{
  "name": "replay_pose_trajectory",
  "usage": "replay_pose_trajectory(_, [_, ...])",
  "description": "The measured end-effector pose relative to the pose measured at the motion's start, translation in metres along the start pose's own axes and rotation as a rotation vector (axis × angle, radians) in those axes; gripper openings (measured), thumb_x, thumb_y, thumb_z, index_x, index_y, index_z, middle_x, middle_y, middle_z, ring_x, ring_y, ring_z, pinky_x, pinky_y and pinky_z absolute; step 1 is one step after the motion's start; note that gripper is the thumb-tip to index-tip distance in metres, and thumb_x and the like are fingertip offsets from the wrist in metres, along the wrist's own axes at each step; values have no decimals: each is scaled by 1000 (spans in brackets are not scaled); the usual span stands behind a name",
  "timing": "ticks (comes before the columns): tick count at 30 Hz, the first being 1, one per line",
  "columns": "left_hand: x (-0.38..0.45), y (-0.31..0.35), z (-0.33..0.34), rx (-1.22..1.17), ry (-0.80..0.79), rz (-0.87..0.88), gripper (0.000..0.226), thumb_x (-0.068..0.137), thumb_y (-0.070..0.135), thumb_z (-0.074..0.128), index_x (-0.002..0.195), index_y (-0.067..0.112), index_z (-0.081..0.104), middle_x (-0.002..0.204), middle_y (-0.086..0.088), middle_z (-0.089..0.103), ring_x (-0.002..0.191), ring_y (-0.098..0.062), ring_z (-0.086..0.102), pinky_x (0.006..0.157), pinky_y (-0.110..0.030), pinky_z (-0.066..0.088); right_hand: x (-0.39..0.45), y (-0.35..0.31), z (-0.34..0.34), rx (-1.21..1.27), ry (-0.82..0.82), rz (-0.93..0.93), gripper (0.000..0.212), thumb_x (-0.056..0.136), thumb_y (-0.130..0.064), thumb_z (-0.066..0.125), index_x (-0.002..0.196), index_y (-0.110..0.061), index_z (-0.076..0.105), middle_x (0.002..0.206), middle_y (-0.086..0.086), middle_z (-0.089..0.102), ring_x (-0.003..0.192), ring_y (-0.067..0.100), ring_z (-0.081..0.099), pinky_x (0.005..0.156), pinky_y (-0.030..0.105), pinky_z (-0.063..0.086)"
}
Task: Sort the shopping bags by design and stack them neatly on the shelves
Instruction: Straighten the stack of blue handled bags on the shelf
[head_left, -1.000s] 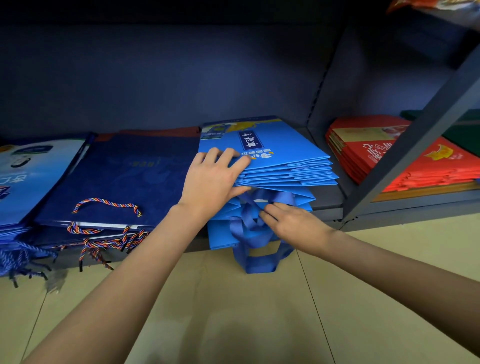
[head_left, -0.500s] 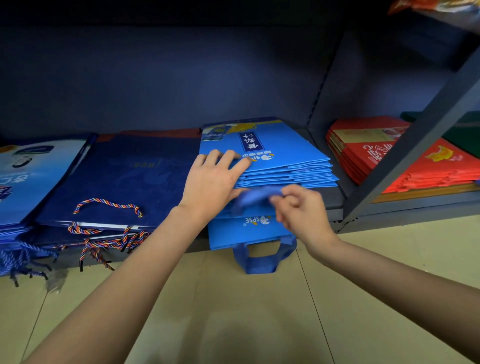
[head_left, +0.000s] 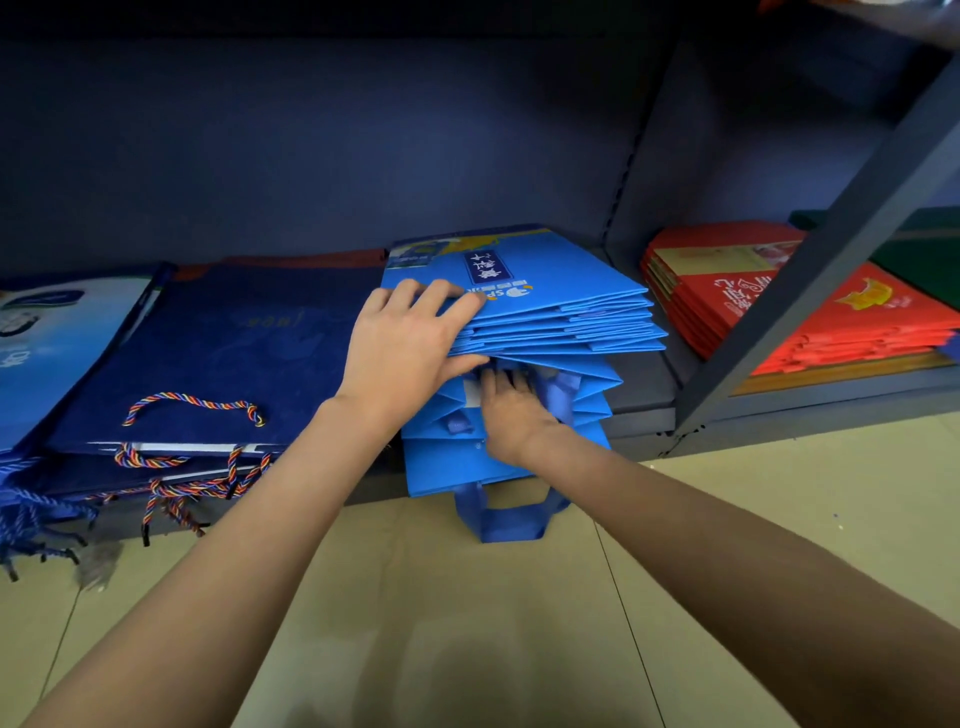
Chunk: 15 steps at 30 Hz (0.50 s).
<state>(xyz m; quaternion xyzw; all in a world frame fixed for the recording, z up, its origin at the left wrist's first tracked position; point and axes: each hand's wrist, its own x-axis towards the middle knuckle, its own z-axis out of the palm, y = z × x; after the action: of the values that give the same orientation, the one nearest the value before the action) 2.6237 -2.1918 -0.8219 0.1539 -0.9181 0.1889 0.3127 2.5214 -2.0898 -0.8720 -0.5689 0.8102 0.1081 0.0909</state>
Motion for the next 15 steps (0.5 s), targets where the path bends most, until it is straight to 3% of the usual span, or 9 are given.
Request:
replay_pose_trajectory(4, [0,1,0,8,-5,3,51,73,54,67,110,19,61,98,-1,64,79,-28,59,65,-34,45,-9,-1,4,45,47,12,82,91,-25,55,146,5,3,150,20,18,140,34,16,117,39,5])
replay_pose_trajectory(7, [0,2,-1,20,-6,-4,51,72,54,72,108,19,63,97,-1,64,78,-27,59,65,-33,45,-34,13,8,-60,243,-111,76,75,-21,59,137,15,32,133,29,46,120,36,49,106,38,37])
replay_pose_trajectory(9, [0,2,0,27,-6,-5,52,70,55,74,107,20,64,97,0,64,77,-26,59,65,-32,45,-51,26,10,-90,342,-274,60,74,-13,38,125,14,50,126,27,55,107,36,59,93,38,49])
replay_pose_trajectory(11, [0,2,0,34,-12,-4,52,68,55,75,106,20,64,96,1,64,77,-26,59,64,-32,45,-66,39,7,-82,417,-400,60,71,-10,28,122,7,57,120,20,60,103,32,60,89,35,52])
replay_pose_trajectory(15, [0,2,-1,18,-12,-8,54,67,54,76,107,20,63,96,0,64,77,-26,60,65,-33,46,-89,62,-6,-36,554,-555,39,75,-6,46,111,-3,61,109,11,62,93,28,60,79,37,52])
